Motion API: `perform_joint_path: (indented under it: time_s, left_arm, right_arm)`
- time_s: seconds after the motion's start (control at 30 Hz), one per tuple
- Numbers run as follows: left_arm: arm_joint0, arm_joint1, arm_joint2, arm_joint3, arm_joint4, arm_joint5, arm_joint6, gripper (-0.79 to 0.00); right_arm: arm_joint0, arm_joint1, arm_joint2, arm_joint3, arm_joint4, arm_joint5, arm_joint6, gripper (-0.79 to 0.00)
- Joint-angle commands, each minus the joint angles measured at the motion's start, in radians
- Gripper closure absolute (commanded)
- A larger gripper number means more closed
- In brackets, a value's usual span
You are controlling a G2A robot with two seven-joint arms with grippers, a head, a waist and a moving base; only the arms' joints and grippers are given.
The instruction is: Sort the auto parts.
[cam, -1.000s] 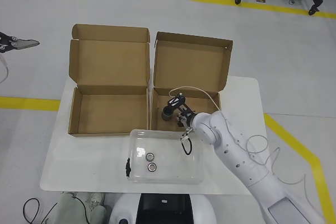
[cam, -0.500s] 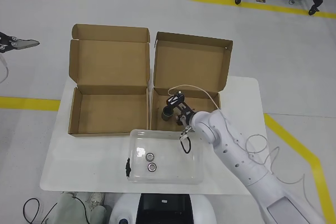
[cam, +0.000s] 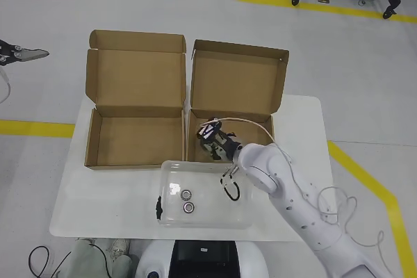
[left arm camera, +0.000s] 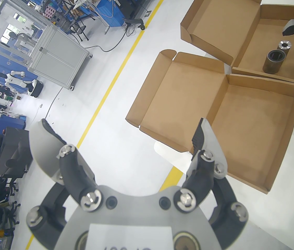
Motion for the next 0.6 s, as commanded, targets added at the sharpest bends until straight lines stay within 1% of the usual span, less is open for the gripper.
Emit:
perform_joint_path:
  time_s: [0.0,0.13,0.33,0.47,0.57]
  left_arm:
    - [0.000,0.000,0.000,0.000,0.000,0.000,0.000,-0.785]
    - [0.000,0.000,0.000,0.000,0.000,0.000,0.000,-0.785]
    - [0.000,0.000,0.000,0.000,0.000,0.000,0.000,-0.785]
    - [0.000,0.000,0.000,0.000,0.000,0.000,0.000,-0.785]
    - [0.000,0.000,0.000,0.000,0.000,0.000,0.000,-0.785]
  right_arm:
    - [-0.016,0.004,0.001,-0.028,0.005,-0.053,-0.029,-0.369]
    - [-0.054,0.013,0.002,-0.086,0.006,-0.140,-0.083,-0.388]
    - [-0.118,0.027,-0.004,-0.146,0.001,-0.242,-0.147,-0.385]
    - [-0.161,0.034,-0.018,-0.161,-0.017,-0.274,-0.166,-0.388]
    - [-0.198,0.039,-0.032,-0.171,-0.038,-0.280,-0.173,-0.388]
